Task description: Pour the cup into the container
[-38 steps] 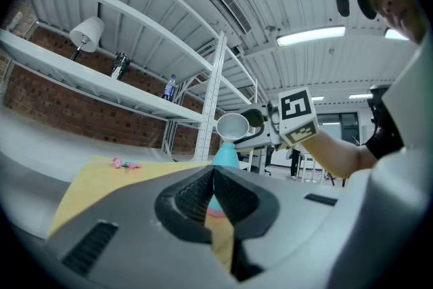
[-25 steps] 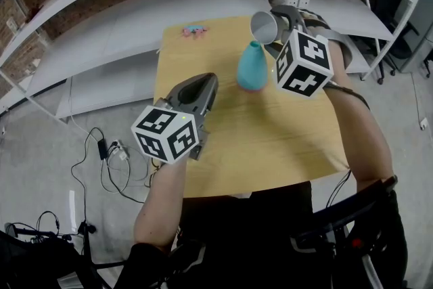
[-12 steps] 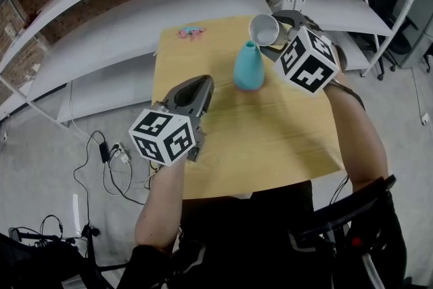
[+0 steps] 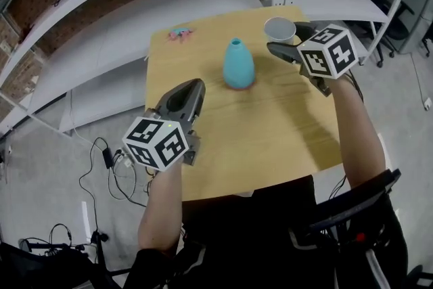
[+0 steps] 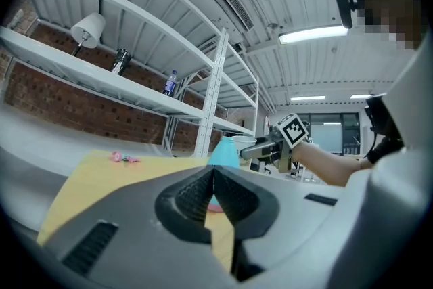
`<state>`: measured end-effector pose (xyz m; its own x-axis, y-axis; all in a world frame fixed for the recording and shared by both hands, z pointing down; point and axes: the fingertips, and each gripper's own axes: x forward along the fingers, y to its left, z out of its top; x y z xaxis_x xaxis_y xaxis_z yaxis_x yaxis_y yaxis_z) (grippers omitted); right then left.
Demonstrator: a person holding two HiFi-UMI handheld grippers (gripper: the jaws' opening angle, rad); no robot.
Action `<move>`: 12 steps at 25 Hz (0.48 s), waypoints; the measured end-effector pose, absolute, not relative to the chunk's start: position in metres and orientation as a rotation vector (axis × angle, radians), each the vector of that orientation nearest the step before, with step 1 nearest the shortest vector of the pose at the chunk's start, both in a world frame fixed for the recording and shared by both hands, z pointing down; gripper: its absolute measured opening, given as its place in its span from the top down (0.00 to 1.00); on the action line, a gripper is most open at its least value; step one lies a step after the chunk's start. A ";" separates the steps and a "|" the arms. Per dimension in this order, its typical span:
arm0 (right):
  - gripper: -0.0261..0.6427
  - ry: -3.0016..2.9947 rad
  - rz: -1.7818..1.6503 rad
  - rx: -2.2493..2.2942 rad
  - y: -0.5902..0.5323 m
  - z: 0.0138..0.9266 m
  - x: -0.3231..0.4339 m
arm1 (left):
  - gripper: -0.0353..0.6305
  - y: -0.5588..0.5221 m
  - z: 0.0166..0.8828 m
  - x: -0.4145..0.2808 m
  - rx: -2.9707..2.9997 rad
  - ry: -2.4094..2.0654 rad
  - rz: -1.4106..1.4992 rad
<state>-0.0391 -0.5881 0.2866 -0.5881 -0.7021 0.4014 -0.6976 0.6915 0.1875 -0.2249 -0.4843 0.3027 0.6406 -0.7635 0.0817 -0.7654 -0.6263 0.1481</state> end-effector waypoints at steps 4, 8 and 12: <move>0.49 -2.495 0.161 1.139 -0.593 0.307 -0.015 | 0.96 -0.484 0.303 -0.222 2.683 -1.260 0.015; 0.49 -2.485 0.231 1.150 -0.596 0.328 -0.001 | 0.96 -0.485 0.304 -0.219 2.678 -1.255 0.015; 0.49 -2.495 0.258 1.150 -0.597 0.342 0.004 | 0.96 -0.486 0.306 -0.218 2.672 -1.252 0.011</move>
